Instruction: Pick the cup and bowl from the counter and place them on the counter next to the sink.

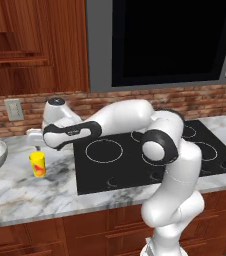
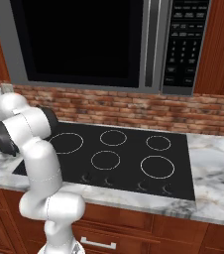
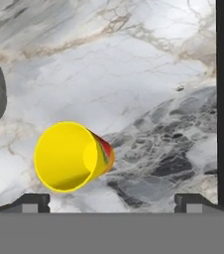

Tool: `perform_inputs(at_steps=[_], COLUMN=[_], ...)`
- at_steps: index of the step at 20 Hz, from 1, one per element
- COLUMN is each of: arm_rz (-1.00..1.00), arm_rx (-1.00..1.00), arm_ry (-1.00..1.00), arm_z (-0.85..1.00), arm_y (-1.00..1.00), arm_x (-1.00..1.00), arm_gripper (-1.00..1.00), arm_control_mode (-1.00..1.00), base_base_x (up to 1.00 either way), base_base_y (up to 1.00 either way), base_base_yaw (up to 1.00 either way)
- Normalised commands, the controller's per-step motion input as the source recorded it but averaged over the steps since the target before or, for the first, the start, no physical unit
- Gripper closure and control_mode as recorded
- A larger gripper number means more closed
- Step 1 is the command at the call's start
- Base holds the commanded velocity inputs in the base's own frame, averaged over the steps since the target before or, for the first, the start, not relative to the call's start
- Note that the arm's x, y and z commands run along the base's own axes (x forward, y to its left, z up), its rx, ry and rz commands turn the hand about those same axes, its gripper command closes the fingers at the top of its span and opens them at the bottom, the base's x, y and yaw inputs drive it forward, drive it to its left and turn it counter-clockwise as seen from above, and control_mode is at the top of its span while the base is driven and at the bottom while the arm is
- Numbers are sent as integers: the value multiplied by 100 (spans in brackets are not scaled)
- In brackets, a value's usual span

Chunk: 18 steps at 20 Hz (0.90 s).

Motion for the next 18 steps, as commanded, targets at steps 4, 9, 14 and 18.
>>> perform_inputs(at_steps=[4,9,14,18], arm_rz=[0,0,-2,-4], arm_rx=[-4,-4,-3,-1], arm_ry=[4,4,6,7], arm_z=[-1,-3,-3,0], arm_y=[35,28,3,0], arm_x=[15,10,4,0], arm_gripper=[-100,-100,-100,-100], arm_control_mode=[-100,-100,-100,-100], base_base_x=[0,0,0,0], base_base_y=[0,0,0,0], base_base_yaw=[0,0,0,0])
